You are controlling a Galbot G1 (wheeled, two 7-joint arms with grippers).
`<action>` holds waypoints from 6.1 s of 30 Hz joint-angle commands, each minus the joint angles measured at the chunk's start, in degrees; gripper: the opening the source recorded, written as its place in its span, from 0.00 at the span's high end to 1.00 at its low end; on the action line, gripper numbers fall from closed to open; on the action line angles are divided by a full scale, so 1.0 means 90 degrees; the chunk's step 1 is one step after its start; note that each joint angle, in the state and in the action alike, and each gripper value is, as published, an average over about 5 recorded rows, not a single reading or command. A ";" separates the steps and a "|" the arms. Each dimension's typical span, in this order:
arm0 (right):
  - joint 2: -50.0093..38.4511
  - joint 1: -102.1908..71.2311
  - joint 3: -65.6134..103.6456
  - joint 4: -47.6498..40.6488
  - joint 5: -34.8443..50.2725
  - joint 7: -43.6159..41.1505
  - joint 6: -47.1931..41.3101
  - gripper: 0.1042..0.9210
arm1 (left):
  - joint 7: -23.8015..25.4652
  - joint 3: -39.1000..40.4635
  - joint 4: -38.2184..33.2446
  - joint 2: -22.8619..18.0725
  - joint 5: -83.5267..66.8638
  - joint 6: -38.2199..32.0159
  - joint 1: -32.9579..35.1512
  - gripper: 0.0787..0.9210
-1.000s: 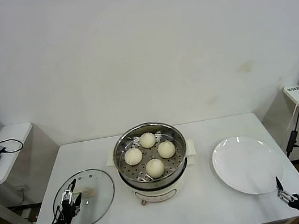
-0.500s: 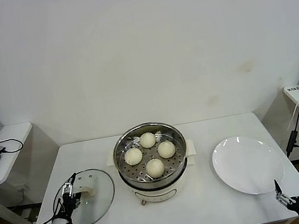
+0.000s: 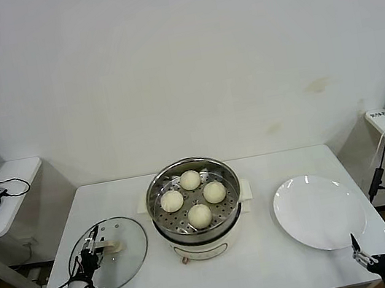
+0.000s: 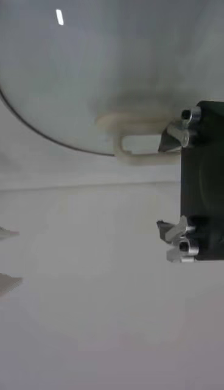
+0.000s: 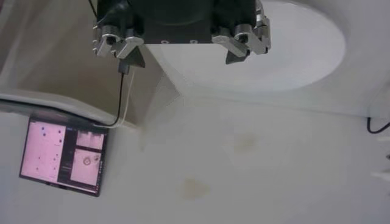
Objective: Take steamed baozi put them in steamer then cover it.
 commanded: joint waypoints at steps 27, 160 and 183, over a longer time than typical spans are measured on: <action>-0.0157 0.0056 -0.0341 -0.0056 -0.0138 -0.0063 0.0049 0.12 | -0.0112 -0.0901 -0.2180 0.0096 -0.0214 0.1194 0.1031 0.92; 0.0384 -0.0042 -0.1839 0.0330 -0.2956 0.1320 -0.0098 0.12 | 0.2691 0.3869 -0.4747 -0.0952 0.0630 0.4509 -0.0439 0.42; -0.0283 -0.0633 -0.2302 0.0800 -0.1313 0.0934 0.0464 0.12 | -0.0148 -0.0055 -0.5129 -0.0763 -0.8513 0.0486 0.3991 0.12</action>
